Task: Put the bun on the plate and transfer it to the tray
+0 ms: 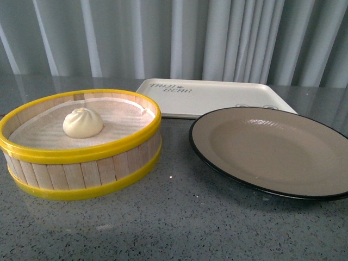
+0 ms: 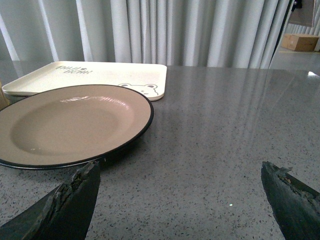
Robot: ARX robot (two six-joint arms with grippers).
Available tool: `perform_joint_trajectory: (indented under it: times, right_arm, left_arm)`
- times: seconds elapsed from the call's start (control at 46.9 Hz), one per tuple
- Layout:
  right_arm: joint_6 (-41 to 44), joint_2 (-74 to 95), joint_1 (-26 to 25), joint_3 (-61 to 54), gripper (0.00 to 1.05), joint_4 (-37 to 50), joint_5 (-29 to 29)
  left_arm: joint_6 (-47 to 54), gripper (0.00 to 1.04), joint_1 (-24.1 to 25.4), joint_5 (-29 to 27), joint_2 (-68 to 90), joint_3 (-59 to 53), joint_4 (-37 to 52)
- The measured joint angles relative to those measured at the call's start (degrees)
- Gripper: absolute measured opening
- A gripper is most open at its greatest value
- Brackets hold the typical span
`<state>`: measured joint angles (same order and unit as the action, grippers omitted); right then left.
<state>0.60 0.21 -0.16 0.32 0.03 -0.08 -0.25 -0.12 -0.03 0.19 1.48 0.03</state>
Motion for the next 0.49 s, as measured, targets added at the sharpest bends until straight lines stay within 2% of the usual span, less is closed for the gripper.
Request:
perform_joint_trajectory:
  times: [0.49]
  right_arm:
    - [0.0,0.0,0.0,0.0,0.96,0.0,0.0]
  left_arm:
    - [0.0,0.98,0.0,0.0,0.0,0.0,0.0]
